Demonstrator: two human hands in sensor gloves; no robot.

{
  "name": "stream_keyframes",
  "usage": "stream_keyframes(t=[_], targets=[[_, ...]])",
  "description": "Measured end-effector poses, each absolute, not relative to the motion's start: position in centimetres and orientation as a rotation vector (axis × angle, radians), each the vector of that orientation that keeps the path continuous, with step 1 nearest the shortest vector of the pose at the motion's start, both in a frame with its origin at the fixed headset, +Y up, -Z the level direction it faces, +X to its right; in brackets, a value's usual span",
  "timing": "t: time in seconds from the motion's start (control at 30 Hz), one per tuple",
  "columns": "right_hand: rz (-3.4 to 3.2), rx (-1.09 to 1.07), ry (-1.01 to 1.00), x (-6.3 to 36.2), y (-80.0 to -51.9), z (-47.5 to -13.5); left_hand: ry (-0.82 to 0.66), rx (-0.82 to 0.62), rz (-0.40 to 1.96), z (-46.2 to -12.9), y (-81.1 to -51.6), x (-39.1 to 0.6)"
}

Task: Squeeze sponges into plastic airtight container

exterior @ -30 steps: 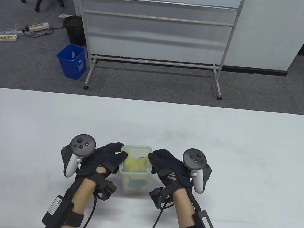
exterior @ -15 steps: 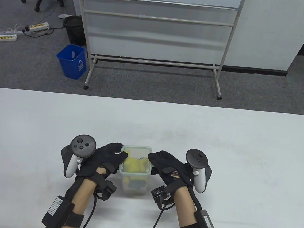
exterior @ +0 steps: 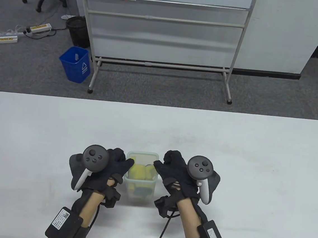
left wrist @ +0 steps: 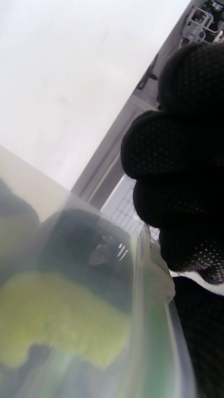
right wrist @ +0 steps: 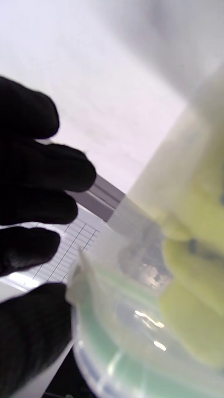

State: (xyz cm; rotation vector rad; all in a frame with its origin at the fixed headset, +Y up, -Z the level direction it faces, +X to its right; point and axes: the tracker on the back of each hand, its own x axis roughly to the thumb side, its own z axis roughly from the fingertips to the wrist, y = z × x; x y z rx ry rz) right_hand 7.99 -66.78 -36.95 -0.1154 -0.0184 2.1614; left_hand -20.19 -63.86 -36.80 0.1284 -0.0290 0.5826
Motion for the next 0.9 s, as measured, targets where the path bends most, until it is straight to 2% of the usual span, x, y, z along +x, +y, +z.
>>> stream_keyframes(t=[0.13,0.53,0.9], targets=[[2.230,-0.103,-0.060,7.6,-66.5,-36.7,-0.026,0.094,0.593,-37.0,-64.1,-20.5],[2.173,-0.116,-0.021,7.7,-66.8,-36.8,-0.033,0.032,0.665,-37.3,-64.7,-20.6],[2.230,-0.149,-0.091,7.2,-66.6,-36.2,-0.028,0.044,0.679,-37.5,-65.0,-20.8]])
